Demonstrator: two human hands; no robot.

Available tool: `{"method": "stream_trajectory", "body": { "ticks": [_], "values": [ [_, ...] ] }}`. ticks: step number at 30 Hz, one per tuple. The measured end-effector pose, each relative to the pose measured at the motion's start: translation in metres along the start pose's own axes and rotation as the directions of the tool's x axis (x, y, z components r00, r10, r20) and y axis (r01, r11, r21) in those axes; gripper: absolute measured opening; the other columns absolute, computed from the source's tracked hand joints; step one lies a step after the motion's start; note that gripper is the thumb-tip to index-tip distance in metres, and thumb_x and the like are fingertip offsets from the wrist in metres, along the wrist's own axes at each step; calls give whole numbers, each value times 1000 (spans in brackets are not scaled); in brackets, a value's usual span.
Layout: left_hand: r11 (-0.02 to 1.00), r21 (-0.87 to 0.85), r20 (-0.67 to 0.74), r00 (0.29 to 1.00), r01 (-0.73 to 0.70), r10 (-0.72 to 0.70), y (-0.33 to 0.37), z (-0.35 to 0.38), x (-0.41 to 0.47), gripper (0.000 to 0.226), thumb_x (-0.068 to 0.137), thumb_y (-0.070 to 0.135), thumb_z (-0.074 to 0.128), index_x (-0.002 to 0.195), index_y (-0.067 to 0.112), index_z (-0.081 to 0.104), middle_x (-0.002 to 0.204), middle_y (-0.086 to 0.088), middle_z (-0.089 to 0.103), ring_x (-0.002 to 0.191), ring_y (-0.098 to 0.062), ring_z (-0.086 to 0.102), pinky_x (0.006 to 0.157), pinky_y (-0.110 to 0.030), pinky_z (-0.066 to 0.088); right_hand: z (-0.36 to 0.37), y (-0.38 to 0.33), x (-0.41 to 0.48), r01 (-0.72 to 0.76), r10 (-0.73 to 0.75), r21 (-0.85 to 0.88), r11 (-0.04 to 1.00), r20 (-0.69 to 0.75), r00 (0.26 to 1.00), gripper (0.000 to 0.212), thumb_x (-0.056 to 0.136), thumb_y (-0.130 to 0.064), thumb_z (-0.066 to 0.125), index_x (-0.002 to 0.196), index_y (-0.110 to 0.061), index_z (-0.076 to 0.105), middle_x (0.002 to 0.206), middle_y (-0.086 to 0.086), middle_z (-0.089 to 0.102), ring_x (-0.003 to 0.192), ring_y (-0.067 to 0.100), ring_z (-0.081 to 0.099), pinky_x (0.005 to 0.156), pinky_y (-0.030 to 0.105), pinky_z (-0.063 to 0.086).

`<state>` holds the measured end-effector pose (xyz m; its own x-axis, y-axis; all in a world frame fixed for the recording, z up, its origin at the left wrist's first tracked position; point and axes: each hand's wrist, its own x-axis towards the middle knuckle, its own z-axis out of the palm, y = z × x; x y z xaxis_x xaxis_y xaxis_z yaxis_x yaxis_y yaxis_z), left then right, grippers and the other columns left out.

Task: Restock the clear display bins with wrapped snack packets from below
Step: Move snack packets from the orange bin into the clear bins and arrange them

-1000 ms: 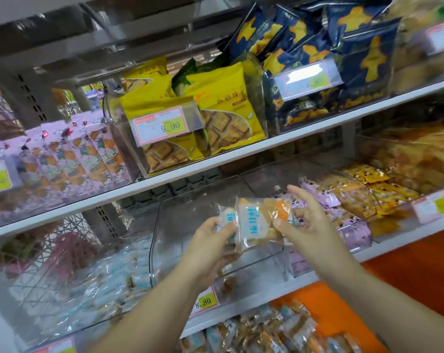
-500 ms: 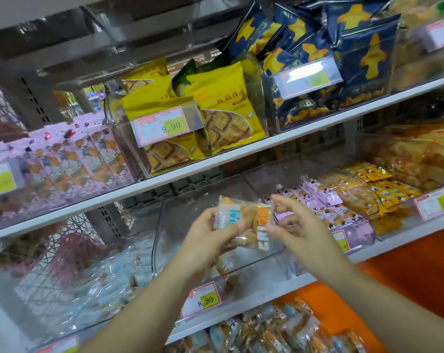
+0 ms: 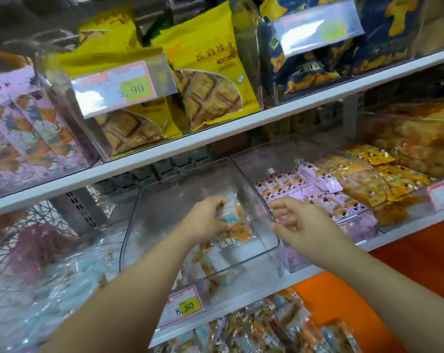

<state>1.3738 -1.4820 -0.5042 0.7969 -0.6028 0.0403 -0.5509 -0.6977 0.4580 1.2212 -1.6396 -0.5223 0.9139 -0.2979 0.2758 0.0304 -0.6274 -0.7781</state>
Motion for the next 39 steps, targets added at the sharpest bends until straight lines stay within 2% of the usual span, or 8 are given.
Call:
{"method": "stream_trajectory", "body": {
  "ticks": [10,17,21,24,27,29,33,39],
  "values": [
    [958,284,-100,994,-22,53,-16,38,31,60,86,21,68,140,23,41,133,-7,40,128,-28,36,104,-35,37,5,3,4,-11,11,12,1000,-25,1000,32,87,-22,65,118,-24,58,85,-25,51,76,5,60,81,31,52],
    [987,162,-110,994,0,18,-20,25,24,82,80,37,74,147,26,28,140,-9,34,131,-29,30,107,-35,28,5,3,3,-28,28,2,1000,-2,1000,33,88,-24,63,120,-26,56,86,-27,48,80,5,61,82,32,52],
    [997,7,-259,963,77,-73,-34,7,10,62,84,33,70,137,14,43,133,-8,49,123,-23,46,96,-29,36,5,3,3,-30,30,-5,1000,-4,1000,33,88,-25,63,121,-27,56,88,-26,49,81,4,61,82,33,53],
    [971,-22,-99,966,239,-240,-52,0,0,57,89,24,64,138,10,40,139,-11,47,120,-25,50,91,-27,40,6,3,3,-33,33,-10,999,-5,999,34,88,-26,63,122,-26,55,91,-22,51,81,6,61,82,34,53],
    [945,60,155,932,321,-327,-62,1,-11,68,89,30,64,146,16,30,147,-9,38,129,-23,44,96,-23,34,7,1,3,-34,33,-11,999,-7,999,35,89,-25,63,122,-26,55,92,-21,50,82,5,61,82,34,53],
    [935,94,196,915,341,-353,-63,1,-14,70,87,35,66,146,20,31,149,-7,38,130,-22,44,99,-24,35,7,1,4,-35,35,-11,999,-6,999,35,89,-25,63,123,-26,55,91,-21,50,82,5,60,82,35,53],
    [917,159,117,915,366,-386,-57,-6,-14,65,81,27,72,139,20,44,141,-7,46,118,-21,52,86,-20,39,7,5,4,-38,38,-5,999,-9,999,34,88,-24,64,121,-26,56,88,-24,50,80,6,61,80,35,53],
    [816,464,-53,930,345,-363,-38,-34,-29,67,75,36,74,134,20,47,131,-9,35,106,-27,57,92,-33,48,8,8,7,-29,29,7,1000,-8,1000,34,88,-25,65,121,-25,56,89,-23,51,75,3,59,71,28,51]
  ]
}}
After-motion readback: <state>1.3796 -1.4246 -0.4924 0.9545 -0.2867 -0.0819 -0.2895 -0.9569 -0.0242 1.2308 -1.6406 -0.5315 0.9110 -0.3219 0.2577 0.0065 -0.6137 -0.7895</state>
